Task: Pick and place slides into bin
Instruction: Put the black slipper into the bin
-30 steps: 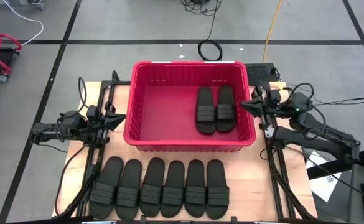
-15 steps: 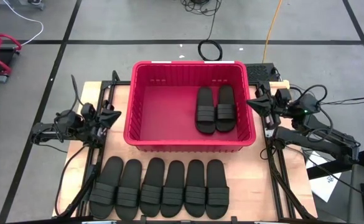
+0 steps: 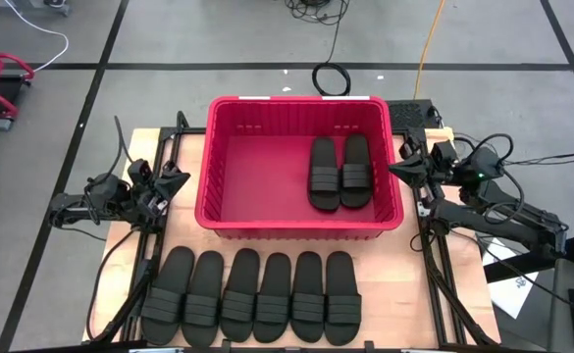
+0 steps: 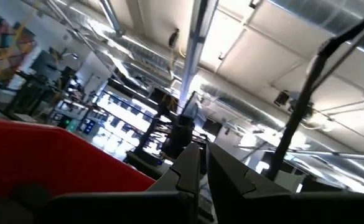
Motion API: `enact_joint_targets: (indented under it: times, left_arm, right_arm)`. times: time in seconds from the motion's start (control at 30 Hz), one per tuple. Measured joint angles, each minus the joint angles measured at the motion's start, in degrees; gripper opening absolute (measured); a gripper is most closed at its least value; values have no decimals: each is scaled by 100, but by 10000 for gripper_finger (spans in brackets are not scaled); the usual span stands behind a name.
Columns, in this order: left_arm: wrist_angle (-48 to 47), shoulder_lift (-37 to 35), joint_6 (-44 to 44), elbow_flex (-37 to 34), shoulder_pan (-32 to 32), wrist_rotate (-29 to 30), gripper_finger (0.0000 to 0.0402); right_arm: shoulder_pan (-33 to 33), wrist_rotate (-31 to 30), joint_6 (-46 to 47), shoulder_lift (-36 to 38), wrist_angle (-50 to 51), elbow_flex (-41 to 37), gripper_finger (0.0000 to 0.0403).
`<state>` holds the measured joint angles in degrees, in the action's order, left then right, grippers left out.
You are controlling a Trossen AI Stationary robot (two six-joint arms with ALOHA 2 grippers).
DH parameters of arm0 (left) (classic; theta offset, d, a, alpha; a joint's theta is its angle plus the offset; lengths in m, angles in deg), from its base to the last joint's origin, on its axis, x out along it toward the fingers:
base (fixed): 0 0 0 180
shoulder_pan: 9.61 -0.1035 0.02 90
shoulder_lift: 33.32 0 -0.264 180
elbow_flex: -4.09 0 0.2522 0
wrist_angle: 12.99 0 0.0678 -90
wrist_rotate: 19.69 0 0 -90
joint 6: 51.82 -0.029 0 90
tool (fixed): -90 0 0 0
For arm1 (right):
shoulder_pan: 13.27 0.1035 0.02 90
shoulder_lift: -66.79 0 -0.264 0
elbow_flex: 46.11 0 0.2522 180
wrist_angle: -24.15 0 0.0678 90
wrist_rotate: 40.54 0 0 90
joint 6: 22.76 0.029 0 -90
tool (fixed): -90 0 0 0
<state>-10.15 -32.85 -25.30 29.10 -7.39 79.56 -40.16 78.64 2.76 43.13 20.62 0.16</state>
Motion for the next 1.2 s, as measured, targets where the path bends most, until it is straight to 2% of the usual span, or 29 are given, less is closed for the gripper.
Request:
enact_joint_targets:
  times: [0.17, 0.23, 0.33, 0.47, 0.57, 0.73, 0.9, 1.0, 1.1, 1.2]
  left_arm:
    - [-178, 0, -99, 0, 0, -784, 30]
    - [-298, 1, 101, 0, 3, -873, 30]
    - [-448, 0, 313, 0, 2, -877, 30]
    - [-579, 0, 152, -1, 2, -839, 30]
    - [-612, 2, -14, -2, 0, -437, 30]
    - [-608, 0, -332, -1, 0, 80, 30]
    - [-607, 0, -596, -2, 0, 838, 30]
    - [-605, 0, -537, -1, 0, 1184, 30]
    - [-605, 0, -443, -2, 0, 1242, 30]
    - [-605, 0, -493, -2, 0, 1227, 30]
  right_arm:
    - [-2, -401, 39, -53, 166, 0, 0]
    - [2, -510, 73, -103, 87, 0, 0]
    - [0, -451, 175, -172, -179, 0, 0]
    - [16, -15, 491, -291, -765, 12, 0]
    - [115, 262, 733, -391, -795, 316, 0]
    - [296, 984, 669, -672, 446, 1300, 0]
    - [531, 1502, -81, -1084, 1947, 2571, 0]
    - [618, 2070, -371, -1360, 3052, 3226, 0]
    - [756, 2344, -524, -1607, 4303, 3685, 0]
    - [1195, 2264, -527, -1865, 5295, 4040, 0]
